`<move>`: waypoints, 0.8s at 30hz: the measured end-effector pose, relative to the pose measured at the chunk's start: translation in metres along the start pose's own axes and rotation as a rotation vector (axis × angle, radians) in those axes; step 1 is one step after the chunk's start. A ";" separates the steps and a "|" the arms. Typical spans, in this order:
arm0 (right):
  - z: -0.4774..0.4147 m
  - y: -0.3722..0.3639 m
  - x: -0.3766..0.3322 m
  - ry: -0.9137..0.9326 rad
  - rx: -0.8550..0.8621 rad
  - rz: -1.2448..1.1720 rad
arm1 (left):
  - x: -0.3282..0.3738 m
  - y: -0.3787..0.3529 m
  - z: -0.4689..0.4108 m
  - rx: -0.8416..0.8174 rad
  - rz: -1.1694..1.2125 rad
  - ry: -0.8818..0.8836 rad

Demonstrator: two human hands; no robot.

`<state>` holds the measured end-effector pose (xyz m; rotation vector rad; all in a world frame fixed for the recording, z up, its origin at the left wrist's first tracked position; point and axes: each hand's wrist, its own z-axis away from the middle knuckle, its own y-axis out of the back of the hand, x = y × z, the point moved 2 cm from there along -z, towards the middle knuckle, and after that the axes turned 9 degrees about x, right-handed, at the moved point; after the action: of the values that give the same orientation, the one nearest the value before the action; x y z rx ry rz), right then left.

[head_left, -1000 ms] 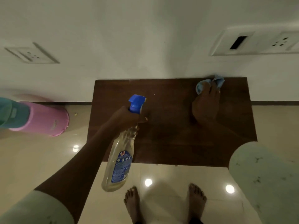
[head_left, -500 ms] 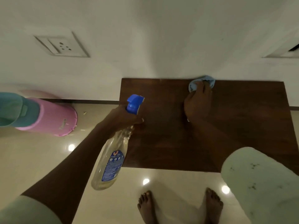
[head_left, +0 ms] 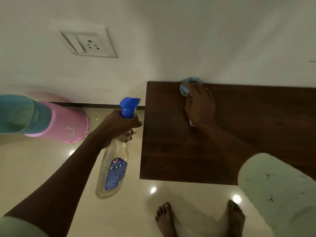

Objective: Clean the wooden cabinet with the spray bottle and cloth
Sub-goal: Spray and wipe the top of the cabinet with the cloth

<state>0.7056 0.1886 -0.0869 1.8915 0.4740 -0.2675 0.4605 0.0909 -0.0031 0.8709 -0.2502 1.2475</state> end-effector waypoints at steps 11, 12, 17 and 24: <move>0.097 -0.034 -0.115 0.182 -0.201 -0.177 | -0.036 0.002 0.004 0.018 0.058 -0.029; 0.121 -0.025 -0.118 0.187 -0.220 -0.218 | -0.038 -0.001 0.007 0.017 0.048 -0.025; 0.156 0.012 -0.080 0.383 -0.306 -0.108 | -0.048 -0.013 0.028 0.006 0.056 -0.011; 0.183 0.034 -0.105 0.090 -0.191 -0.148 | -0.082 -0.014 0.062 0.049 0.103 0.027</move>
<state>0.6338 -0.0128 -0.0822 1.6896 0.6782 -0.2263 0.4627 -0.0119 -0.0179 0.8918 -0.2467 1.3646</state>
